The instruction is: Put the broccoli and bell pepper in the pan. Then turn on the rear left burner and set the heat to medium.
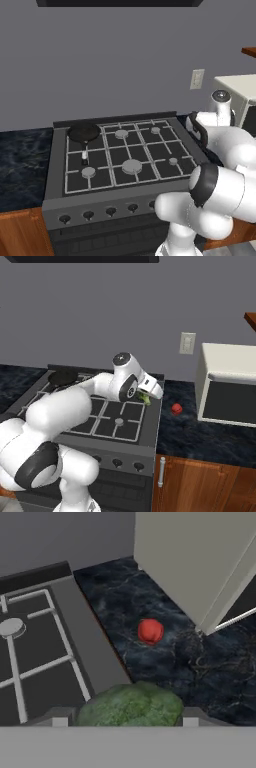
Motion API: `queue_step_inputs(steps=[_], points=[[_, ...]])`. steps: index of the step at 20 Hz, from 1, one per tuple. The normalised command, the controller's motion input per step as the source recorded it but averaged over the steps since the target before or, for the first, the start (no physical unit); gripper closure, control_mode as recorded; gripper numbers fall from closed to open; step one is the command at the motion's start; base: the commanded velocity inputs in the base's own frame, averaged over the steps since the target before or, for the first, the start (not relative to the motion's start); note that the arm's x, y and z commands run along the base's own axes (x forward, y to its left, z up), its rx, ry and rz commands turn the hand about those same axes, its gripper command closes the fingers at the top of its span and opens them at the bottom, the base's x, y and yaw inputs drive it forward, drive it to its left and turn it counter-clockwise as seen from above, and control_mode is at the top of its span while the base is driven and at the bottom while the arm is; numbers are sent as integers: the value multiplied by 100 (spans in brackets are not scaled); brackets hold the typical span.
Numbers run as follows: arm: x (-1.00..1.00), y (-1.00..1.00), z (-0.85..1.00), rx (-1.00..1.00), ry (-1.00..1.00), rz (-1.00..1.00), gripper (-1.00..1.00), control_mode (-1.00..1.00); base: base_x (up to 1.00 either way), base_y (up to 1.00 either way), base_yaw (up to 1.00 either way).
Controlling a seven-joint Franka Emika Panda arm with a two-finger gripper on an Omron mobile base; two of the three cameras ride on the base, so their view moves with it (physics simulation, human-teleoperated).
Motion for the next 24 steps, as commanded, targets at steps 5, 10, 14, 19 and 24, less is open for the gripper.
queue_step_inputs(steps=[5, 10, 14, 19, 24], points=[[38, 100, 10, 0, -1, 0, 100, -100, 0, 0, 0], [52, 100, 2, 1, 0, 13, 100, -100, 0, 0, 0], [44, 96, 2, 0, 2, 24, 100, -100, 0, 0, 0], [29, 72, 7, 0, 14, 30, 100, -100, 0, 0, 0], [27, 58, 4, 0, 16, 22, 100, -100, 0, 0, 0]])
